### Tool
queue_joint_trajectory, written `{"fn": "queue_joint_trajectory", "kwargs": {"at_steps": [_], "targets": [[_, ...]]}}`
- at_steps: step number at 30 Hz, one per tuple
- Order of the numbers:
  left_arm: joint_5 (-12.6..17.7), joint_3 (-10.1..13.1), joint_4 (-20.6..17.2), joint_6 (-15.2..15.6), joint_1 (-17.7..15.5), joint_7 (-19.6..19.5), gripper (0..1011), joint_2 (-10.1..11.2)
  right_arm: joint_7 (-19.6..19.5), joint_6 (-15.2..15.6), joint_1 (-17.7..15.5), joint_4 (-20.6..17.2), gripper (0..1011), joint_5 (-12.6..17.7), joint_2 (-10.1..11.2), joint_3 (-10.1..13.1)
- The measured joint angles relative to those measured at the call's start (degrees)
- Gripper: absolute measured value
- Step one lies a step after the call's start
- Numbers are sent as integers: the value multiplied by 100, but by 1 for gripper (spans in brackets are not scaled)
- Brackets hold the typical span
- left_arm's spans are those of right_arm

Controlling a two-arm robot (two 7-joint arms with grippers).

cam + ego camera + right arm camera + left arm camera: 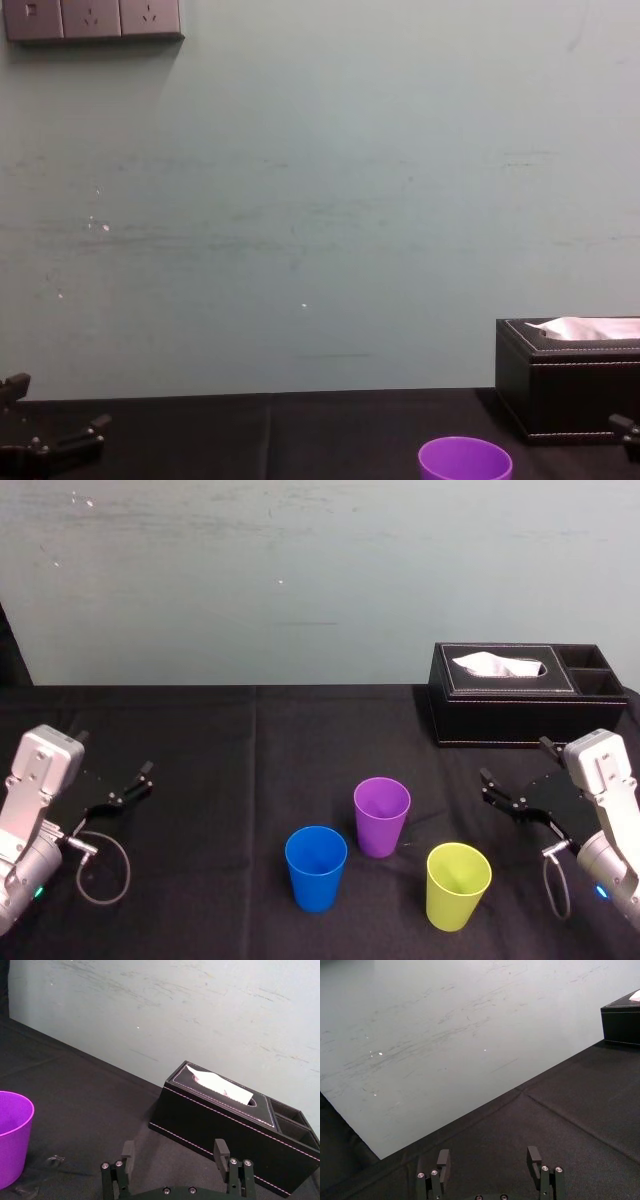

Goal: Stack the three plastic cups sequentially using one hand.

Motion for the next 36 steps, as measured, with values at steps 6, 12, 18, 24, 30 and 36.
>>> {"fn": "queue_joint_trajectory", "kwargs": {"at_steps": [6, 12, 18, 24, 30, 36], "targets": [[0, 0, 0, 0, 0, 0, 1000, 0, 0, 0, 0, 0, 1003, 0, 0, 0], [0, 0, 0, 0, 0, 0, 1000, 0, 0, 0, 0, 0, 1003, 0, 0, 0], [0, 0, 0, 0, 0, 0, 1000, 0, 0, 0, 0, 0, 1003, 0, 0, 0], [0, 0, 0, 0, 0, 0, 1000, 0, 0, 0, 0, 0, 1003, 0, 0, 0], [0, 0, 0, 0, 0, 0, 1000, 0, 0, 0, 0, 0, 1003, 0, 0, 0], [0, 0, 0, 0, 0, 0, 1000, 0, 0, 0, 0, 0, 1003, 0, 0, 0]]}}
